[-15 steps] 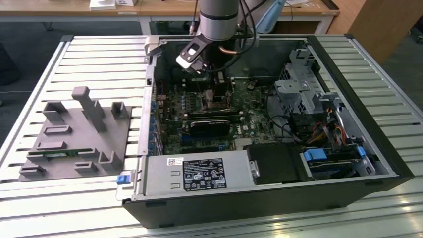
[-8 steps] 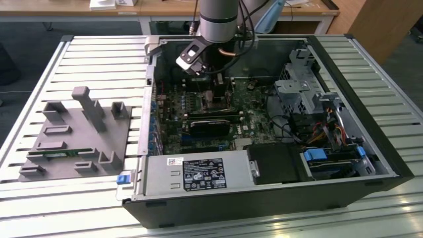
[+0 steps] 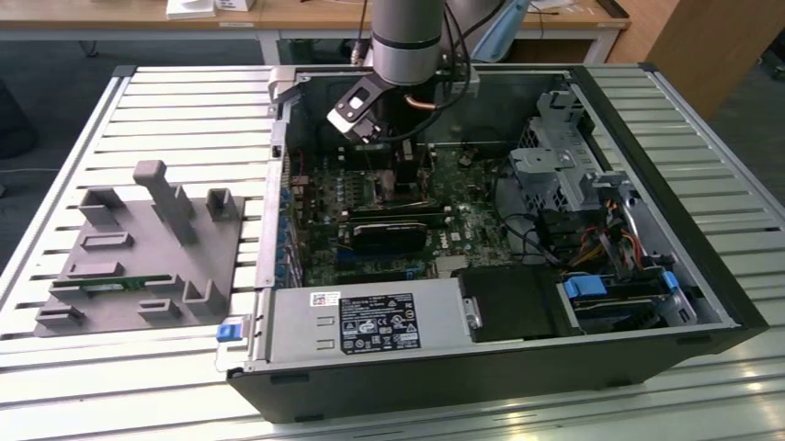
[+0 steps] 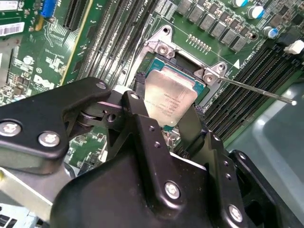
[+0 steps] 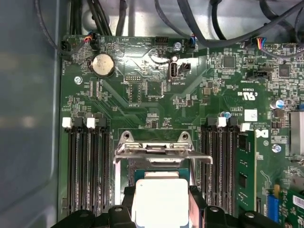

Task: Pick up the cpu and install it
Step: 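Place the cpu into insertion slot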

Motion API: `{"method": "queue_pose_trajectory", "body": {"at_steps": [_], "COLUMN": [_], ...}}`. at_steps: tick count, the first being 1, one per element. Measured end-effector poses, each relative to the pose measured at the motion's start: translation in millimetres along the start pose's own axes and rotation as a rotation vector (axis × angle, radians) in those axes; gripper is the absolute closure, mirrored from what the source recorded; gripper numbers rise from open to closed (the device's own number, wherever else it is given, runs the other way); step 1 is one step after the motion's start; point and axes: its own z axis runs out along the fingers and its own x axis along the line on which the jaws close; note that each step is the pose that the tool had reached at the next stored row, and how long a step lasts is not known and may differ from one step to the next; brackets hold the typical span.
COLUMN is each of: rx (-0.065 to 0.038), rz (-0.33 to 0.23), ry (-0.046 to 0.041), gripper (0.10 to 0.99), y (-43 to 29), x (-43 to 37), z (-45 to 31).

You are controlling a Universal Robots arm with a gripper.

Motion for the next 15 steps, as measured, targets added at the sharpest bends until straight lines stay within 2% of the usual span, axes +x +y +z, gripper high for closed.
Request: {"method": "queue_pose_trajectory", "body": {"at_steps": [15], "rx": [0.000], "rz": [0.000], "ry": [0.0001], "gripper": [0.561], "y": [2.8], "x": [2.8], "z": [10.6]}}
